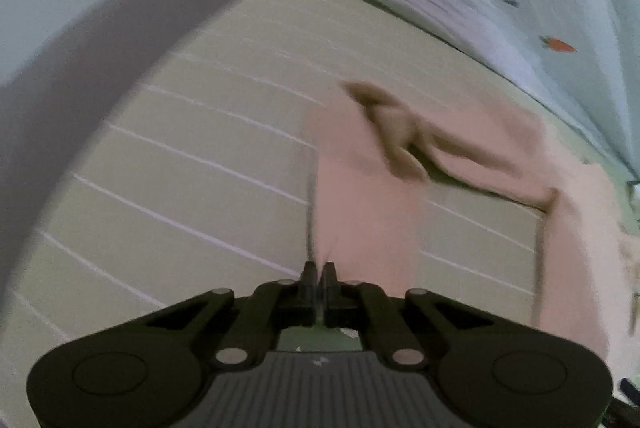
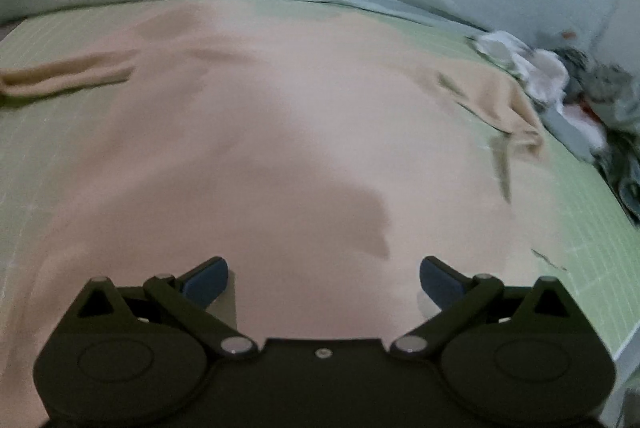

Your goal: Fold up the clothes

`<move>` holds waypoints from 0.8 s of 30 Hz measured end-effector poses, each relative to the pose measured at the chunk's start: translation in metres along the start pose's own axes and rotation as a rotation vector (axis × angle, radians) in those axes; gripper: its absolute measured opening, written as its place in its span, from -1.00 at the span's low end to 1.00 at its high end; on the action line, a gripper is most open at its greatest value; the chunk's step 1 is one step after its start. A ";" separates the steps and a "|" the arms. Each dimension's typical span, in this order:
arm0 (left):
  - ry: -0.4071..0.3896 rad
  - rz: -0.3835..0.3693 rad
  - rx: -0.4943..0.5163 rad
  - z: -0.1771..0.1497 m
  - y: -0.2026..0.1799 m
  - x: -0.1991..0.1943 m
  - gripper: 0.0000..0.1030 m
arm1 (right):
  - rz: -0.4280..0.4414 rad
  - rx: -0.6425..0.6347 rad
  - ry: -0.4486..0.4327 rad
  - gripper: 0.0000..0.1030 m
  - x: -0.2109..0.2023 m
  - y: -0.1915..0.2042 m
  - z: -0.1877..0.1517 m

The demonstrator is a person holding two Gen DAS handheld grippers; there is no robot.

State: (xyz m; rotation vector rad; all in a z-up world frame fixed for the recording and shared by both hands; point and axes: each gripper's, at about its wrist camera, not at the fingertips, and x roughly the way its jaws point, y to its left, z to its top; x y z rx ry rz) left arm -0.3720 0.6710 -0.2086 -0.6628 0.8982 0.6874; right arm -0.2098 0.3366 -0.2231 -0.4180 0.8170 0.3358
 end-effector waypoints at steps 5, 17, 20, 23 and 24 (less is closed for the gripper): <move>-0.070 0.059 -0.057 0.036 0.050 -0.023 -0.95 | -0.014 -0.011 -0.007 1.00 0.000 0.012 0.004; 0.045 0.142 -0.174 0.041 0.084 0.001 -0.83 | -0.040 -0.022 0.019 1.00 0.004 0.024 0.014; 0.018 0.164 -0.215 0.032 0.090 -0.006 -0.66 | -0.024 -0.026 0.012 1.00 0.005 0.026 0.015; -0.018 0.169 -0.217 0.021 0.089 -0.020 -0.46 | -0.004 -0.019 0.002 1.00 0.006 0.025 0.015; -0.027 0.167 -0.213 0.018 0.086 -0.024 -0.37 | 0.007 -0.017 0.000 1.00 0.006 0.024 0.014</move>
